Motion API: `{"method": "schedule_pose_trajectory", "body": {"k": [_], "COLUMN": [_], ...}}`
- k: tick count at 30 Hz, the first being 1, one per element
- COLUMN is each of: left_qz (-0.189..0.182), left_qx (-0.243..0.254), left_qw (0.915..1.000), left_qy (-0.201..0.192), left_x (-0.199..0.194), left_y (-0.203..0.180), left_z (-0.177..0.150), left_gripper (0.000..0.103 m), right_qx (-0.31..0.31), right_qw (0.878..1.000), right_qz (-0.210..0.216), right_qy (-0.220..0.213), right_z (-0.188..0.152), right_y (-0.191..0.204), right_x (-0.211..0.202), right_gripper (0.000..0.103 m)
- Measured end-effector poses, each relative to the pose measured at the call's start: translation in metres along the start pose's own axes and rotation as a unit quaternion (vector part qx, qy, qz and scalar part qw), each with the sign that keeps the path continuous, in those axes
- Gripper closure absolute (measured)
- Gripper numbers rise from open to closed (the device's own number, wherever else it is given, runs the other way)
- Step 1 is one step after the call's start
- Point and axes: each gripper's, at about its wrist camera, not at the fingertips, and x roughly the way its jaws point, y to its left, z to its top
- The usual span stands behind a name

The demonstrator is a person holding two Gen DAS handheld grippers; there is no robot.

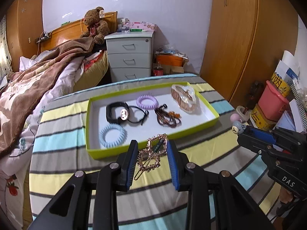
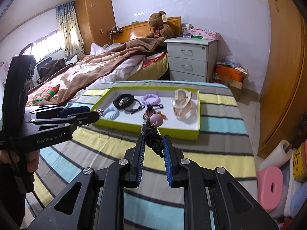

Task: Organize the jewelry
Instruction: 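Carry the hair clip and keychain with both tools over the green box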

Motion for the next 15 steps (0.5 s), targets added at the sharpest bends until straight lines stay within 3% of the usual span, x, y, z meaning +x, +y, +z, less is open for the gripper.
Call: {"method": "schedule_pose_trajectory", "body": {"k": [15], "left_qz": [-0.006], "left_qx": [-0.026], "left_qw": [0.9996], "left_qy": [-0.001], "left_x": [0.034], "left_y": [0.031], "left_z": [0.044], "left_gripper": [0.071], "right_qx": [-0.010], "right_qw": [1.000], "right_qz": [0.001], "right_qy": [0.004], "right_z": [0.045], "right_y": [-0.008], "right_x": [0.044], "right_gripper": [0.083]}}
